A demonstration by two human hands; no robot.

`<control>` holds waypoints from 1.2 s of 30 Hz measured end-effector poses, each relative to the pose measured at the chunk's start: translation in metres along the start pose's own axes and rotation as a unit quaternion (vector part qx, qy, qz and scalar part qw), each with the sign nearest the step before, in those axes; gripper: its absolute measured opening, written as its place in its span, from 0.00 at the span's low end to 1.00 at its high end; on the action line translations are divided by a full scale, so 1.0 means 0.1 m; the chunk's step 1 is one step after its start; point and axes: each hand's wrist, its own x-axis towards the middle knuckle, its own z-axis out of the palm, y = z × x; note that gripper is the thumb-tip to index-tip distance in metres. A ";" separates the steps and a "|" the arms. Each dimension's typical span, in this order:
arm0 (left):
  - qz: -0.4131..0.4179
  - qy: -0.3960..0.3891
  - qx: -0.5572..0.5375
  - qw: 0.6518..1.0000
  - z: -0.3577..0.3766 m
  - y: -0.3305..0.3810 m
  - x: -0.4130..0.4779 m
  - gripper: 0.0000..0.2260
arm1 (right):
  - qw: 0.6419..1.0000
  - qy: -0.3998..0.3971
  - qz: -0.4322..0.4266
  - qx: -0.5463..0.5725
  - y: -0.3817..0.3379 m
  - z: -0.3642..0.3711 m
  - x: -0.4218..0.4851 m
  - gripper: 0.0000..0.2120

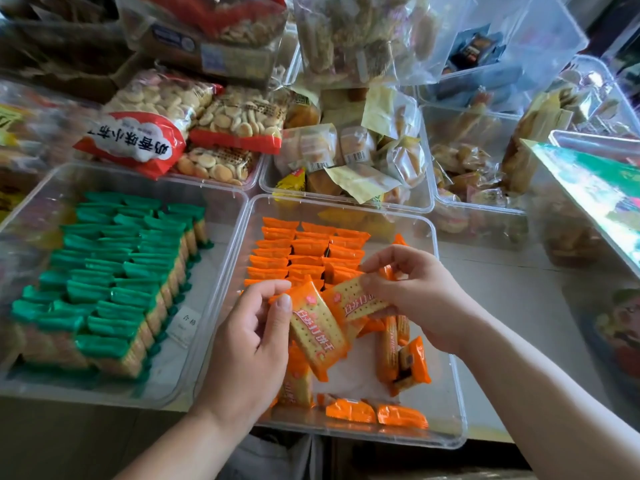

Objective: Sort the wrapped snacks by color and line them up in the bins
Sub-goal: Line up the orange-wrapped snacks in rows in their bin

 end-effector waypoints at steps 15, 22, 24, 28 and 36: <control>-0.059 -0.016 -0.116 0.991 0.00 0.07 0.04 0.03 | 0.968 -0.221 0.089 0.080 0.01 0.09 -0.06 0.12; -0.051 -0.057 -0.058 0.995 -0.01 0.01 0.03 0.19 | 0.976 -0.213 0.031 -0.025 0.00 0.11 -0.08 0.21; -0.052 -0.085 -0.049 0.994 0.00 0.00 0.03 0.25 | 0.975 -0.220 0.038 -0.010 -0.02 0.08 -0.06 0.21; -0.022 -0.113 -0.021 0.993 0.03 -0.06 0.04 0.21 | 0.969 -0.228 0.002 -0.092 0.00 0.11 -0.07 0.23; -0.032 -0.091 0.017 0.995 0.07 -0.11 0.04 0.19 | 0.926 -0.161 -0.090 -0.328 -0.09 -0.03 -0.02 0.18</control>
